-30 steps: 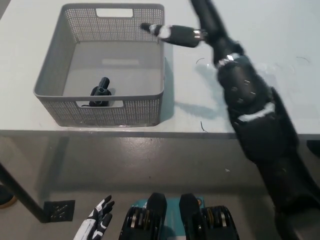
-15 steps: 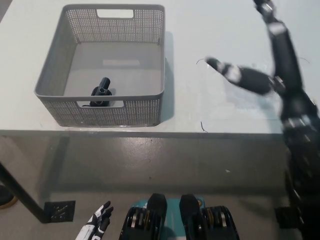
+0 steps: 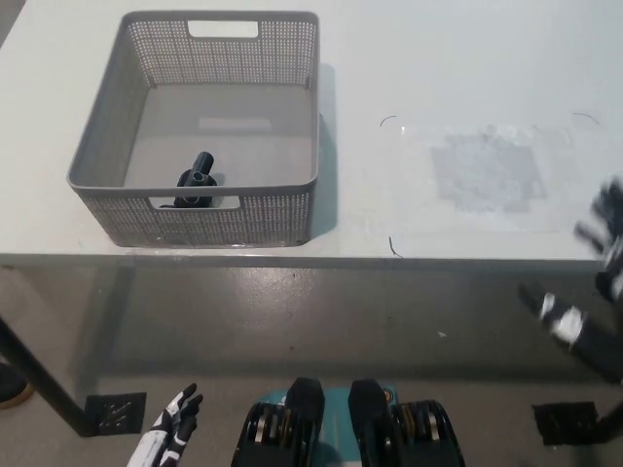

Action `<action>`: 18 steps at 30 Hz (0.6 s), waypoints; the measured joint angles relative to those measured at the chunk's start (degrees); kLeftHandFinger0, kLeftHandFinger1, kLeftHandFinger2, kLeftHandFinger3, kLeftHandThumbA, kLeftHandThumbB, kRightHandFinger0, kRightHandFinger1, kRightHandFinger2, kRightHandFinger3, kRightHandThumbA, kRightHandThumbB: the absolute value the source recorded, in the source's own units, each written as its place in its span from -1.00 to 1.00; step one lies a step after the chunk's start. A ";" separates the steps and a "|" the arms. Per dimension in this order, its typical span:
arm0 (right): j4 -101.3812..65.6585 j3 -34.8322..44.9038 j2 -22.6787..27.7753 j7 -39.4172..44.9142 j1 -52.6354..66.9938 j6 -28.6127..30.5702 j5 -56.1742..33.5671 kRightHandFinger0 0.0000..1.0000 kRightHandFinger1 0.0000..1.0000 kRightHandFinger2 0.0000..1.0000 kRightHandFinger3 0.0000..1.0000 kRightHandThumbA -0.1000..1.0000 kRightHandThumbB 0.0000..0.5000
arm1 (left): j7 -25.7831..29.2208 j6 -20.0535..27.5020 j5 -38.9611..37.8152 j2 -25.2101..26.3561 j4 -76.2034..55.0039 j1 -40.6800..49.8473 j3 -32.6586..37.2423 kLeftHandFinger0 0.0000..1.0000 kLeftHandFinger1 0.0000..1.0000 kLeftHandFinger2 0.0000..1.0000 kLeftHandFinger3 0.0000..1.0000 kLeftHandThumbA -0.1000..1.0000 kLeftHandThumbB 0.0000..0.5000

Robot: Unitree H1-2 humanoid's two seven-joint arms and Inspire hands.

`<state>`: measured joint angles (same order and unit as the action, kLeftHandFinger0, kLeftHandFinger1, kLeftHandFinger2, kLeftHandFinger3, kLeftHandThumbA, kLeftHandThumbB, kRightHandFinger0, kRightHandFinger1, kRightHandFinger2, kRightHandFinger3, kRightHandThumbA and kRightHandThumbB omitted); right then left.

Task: Use the right hand to pick up a webcam and put it into a container on the left side

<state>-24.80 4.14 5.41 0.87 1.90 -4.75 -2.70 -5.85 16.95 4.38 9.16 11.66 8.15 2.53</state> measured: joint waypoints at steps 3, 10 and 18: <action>4.65 0.01 -1.63 1.03 3.21 0.63 -3.49 0.67 0.84 1.00 1.00 0.94 -0.67 | 0.00 0.01 -0.12 0.00 0.00 0.00 -0.25 1.00 1.00 1.00 1.00 0.86 -0.99; 21.35 -0.24 -5.93 4.31 5.70 5.00 -9.59 0.55 0.84 1.00 1.00 0.93 -0.36 | -0.03 0.20 -1.06 0.02 -0.01 -0.32 -1.29 1.00 1.00 1.00 1.00 0.83 -1.00; 31.89 -2.26 -6.80 5.55 5.66 10.26 -9.25 0.45 0.73 1.00 1.00 0.93 -0.22 | -0.04 0.59 -1.52 0.01 0.27 -1.83 -2.64 1.00 1.00 1.00 1.00 0.80 -1.00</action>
<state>7.09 1.88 -1.39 6.42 7.55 5.51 -11.96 -5.89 17.55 2.86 9.16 11.93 6.32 -0.11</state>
